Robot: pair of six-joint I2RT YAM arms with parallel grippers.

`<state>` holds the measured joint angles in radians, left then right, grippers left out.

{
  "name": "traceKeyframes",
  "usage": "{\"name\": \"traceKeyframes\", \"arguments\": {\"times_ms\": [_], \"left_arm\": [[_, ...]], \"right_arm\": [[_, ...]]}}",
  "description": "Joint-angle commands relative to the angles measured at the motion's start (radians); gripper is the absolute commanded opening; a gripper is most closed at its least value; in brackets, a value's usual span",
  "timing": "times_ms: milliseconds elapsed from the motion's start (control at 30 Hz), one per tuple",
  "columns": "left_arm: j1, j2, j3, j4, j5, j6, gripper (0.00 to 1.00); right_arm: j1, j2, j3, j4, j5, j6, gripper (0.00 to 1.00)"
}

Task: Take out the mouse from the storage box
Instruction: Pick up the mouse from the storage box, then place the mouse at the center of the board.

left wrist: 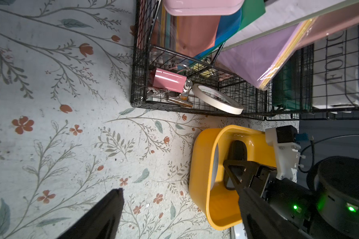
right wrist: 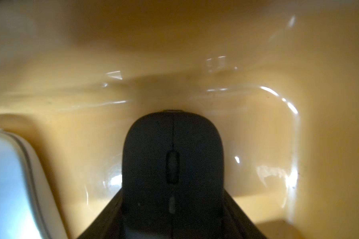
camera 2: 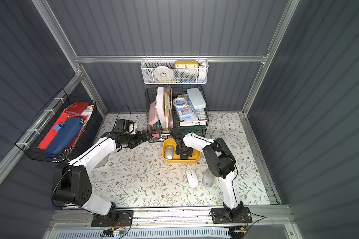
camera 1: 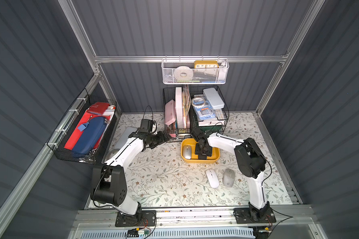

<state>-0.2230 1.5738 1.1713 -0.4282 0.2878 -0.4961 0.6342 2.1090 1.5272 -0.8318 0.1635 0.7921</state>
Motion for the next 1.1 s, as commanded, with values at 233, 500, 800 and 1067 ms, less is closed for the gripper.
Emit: {"name": "traceKeyframes", "arguments": {"times_ms": [233,500,800,1067], "left_arm": [[-0.007,-0.005,0.012,0.000,0.007,0.009,0.92],[-0.007,-0.026,-0.013,0.010,0.008,-0.007,0.92],[-0.007,-0.033,-0.048,0.028,0.017,-0.016,0.92],[-0.007,-0.035,-0.059,0.033,0.025,-0.018,0.92]], "right_arm": [[0.027,-0.095,-0.045,0.041,0.037,-0.078,0.38],[0.070,-0.218,-0.037,-0.006,0.124,-0.141,0.38],[0.218,-0.405,-0.108,-0.119,0.080,-0.113,0.39],[0.306,-0.446,-0.242,-0.134,-0.079,-0.033,0.39]]}}
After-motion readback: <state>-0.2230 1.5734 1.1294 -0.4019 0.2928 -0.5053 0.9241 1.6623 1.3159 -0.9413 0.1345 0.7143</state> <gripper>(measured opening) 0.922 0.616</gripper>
